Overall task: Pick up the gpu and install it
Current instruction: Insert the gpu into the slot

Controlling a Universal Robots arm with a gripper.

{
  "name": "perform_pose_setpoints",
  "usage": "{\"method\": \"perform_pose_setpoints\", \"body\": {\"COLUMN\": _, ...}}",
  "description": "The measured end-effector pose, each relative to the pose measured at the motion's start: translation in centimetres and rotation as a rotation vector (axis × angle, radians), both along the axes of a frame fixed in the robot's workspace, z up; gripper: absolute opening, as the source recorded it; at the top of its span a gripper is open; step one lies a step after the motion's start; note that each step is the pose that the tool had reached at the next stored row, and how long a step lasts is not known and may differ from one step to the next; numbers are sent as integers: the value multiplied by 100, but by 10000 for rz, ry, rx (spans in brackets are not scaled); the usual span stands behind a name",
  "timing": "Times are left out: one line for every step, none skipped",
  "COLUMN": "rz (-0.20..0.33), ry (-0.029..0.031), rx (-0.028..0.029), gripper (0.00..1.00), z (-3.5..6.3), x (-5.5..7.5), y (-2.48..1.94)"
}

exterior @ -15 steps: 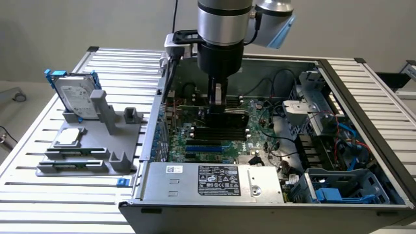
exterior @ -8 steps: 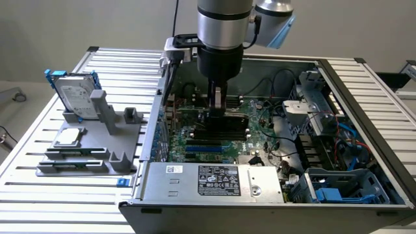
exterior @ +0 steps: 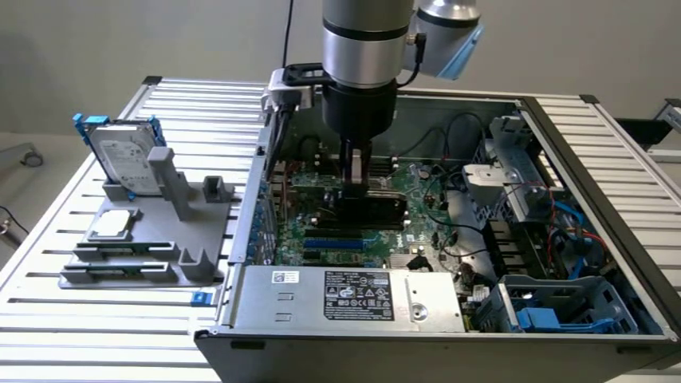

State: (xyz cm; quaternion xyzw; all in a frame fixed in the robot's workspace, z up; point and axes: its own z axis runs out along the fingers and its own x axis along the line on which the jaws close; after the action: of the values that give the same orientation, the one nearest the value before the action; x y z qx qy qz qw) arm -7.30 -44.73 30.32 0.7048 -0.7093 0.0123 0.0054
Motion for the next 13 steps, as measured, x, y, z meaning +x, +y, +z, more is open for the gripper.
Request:
{"method": "perform_pose_setpoints", "body": {"rz": 15, "ry": 0, "rx": 0, "gripper": 27, "z": -17, "x": -7, "y": 0}}
{"method": "perform_pose_setpoints", "body": {"rz": 32, "ry": 0, "rx": 0, "gripper": 27, "z": -35, "x": -21, "y": -1}}
{"method": "perform_pose_setpoints", "body": {"rz": 47, "ry": 0, "rx": 0, "gripper": 27, "z": -49, "x": -34, "y": -1}}
{"method": "perform_pose_setpoints", "body": {"rz": 65, "ry": 0, "rx": 0, "gripper": 27, "z": -62, "x": -44, "y": -3}}
{"method": "perform_pose_setpoints", "body": {"rz": 86, "ry": 0, "rx": -1, "gripper": 27, "z": -75, "x": -51, "y": -5}}
{"method": "perform_pose_setpoints", "body": {"rz": 106, "ry": 0, "rx": 0, "gripper": 27, "z": -88, "x": -58, "y": -7}}
{"method": "perform_pose_setpoints", "body": {"rz": 125, "ry": 0, "rx": -2, "gripper": 27, "z": -96, "x": -62, "y": -10}}
{"method": "perform_pose_setpoints", "body": {"rz": 138, "ry": 1, "rx": -14, "gripper": 27, "z": -97, "x": -63, "y": -12}}
{"method": "perform_pose_setpoints", "body": {"rz": 142, "ry": 2, "rx": -25, "gripper": 27, "z": -97, "x": -64, "y": -12}}
{"method": "perform_pose_setpoints", "body": {"rz": 144, "ry": 0, "rx": -36, "gripper": 27, "z": -98, "x": -65, "y": -12}}
{"method": "perform_pose_setpoints", "body": {"rz": 150, "ry": -1, "rx": -43, "gripper": 27, "z": -102, "x": -69, "y": -12}}
{"method": "perform_pose_setpoints", "body": {"rz": 155, "ry": -1, "rx": -47, "gripper": 27, "z": -107, "x": -75, "y": -12}}
{"method": "perform_pose_setpoints", "body": {"rz": 162, "ry": -1, "rx": -51, "gripper": 27, "z": -116, "x": -83, "y": -13}}
